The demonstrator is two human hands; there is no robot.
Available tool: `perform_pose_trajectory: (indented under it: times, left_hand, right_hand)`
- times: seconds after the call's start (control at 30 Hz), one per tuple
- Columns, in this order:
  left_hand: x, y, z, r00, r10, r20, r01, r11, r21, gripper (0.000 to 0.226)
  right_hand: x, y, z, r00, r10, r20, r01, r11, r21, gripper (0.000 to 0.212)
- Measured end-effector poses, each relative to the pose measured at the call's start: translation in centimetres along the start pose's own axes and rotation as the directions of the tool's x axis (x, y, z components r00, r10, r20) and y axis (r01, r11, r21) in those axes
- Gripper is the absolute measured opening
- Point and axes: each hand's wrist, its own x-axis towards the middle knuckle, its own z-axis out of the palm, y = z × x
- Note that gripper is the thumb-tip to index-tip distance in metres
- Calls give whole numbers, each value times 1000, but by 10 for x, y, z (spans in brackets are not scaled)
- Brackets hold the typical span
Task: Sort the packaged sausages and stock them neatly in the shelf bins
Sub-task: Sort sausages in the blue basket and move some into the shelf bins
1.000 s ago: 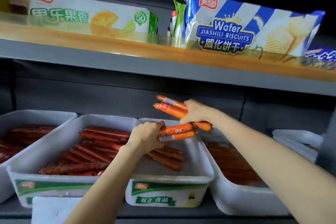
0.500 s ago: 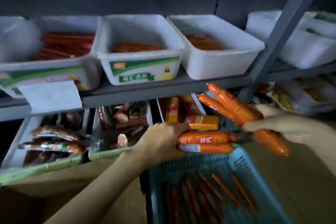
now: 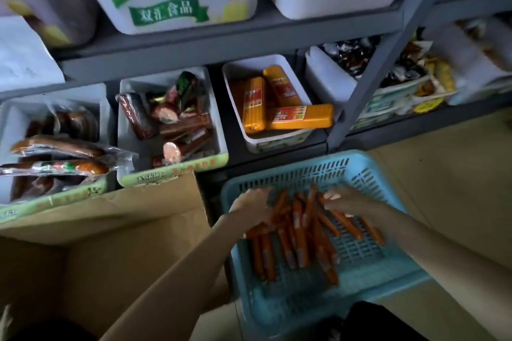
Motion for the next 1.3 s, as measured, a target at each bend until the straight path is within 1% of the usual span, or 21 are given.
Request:
perform_pose_trajectory:
  times: [0.07,0.1,0.17,0.2,0.27,0.33,0.4,0.43,0.47,0.5,0.57,0.67,0.7,0.77,0.83,0.9,0.97,1.03,1.2,1.27,1.3]
  left_hand:
    - [-9,10,-33,971,96,-221,-98,995,3,49]
    - [-13,16,-52,918,173,-357,-182,983,7,45]
    - [-23,30,-96,728,320,-606,-342,936,84,38]
    - [-28,38,-121,607,380,-698,-400,905,145,35]
    - [-44,55,-173,406,450,-796,-459,853,248,32]
    - [-62,71,-222,266,480,-836,-467,823,324,31]
    - [-82,80,-266,187,475,-860,-445,821,357,32]
    - [-90,81,-287,169,462,-871,-425,831,359,33]
    - [-95,78,-307,175,446,-878,-396,848,353,36]
    - [-98,72,-326,211,425,-880,-352,873,337,42]
    - [-95,51,-361,346,372,-861,-195,926,322,56]
    - [-81,17,-401,575,214,-790,88,943,321,63]
    - [-75,8,-407,629,146,-764,167,934,317,61]
    - [-62,-4,-411,705,35,-709,281,903,325,61]
    - [-51,-11,-410,720,-25,-693,344,881,325,61]
    - [-44,-15,-410,709,-19,-705,355,873,334,61]
    - [-41,-17,-408,709,-21,-705,350,879,325,60]
    - [-40,-19,-408,700,-40,-713,336,899,280,65]
    - [-38,-21,-409,680,-50,-732,262,948,179,56]
    - [-39,-20,-409,674,-50,-737,253,953,166,50]
    - [-40,-20,-408,671,-46,-740,246,955,163,49]
  right_hand:
    - [-11,-25,-23,993,-57,-103,61,998,32,21]
    - [-18,-44,-38,980,-106,-170,115,992,46,27]
    - [-40,-81,-66,924,-245,-293,285,953,100,27]
    - [-52,-98,-78,884,-322,-338,379,918,119,27]
    - [-79,-133,-101,764,-490,-420,563,824,63,28]
    - [-104,-172,-124,621,-605,-498,693,721,-12,30]
    - [-126,-211,-144,514,-684,-517,778,625,-53,30]
    - [-134,-229,-152,473,-718,-511,810,582,-69,30]
    - [-139,-247,-159,441,-748,-496,835,544,-78,31]
    - [-142,-266,-165,426,-775,-467,850,520,-87,32]
    - [-139,-301,-173,432,-818,-380,854,507,-119,34]
    - [-113,-349,-178,487,-845,-221,827,527,-194,33]
    - [-100,-364,-177,511,-846,-152,798,533,-280,35]
    - [-74,-392,-173,580,-814,-15,703,510,-495,49]
    - [-47,-415,-164,672,-736,87,609,482,-630,72]
    - [-22,-432,-156,746,-649,147,534,452,-714,91]
    - [2,-443,-154,804,-580,132,454,454,-767,97]
    - [20,-450,-153,839,-537,90,378,455,-806,98]
    - [31,-458,-141,843,-527,109,342,368,-864,63]
    - [26,-456,-140,812,-579,75,322,336,-885,42]
    - [19,-455,-142,780,-625,37,310,335,-890,35]
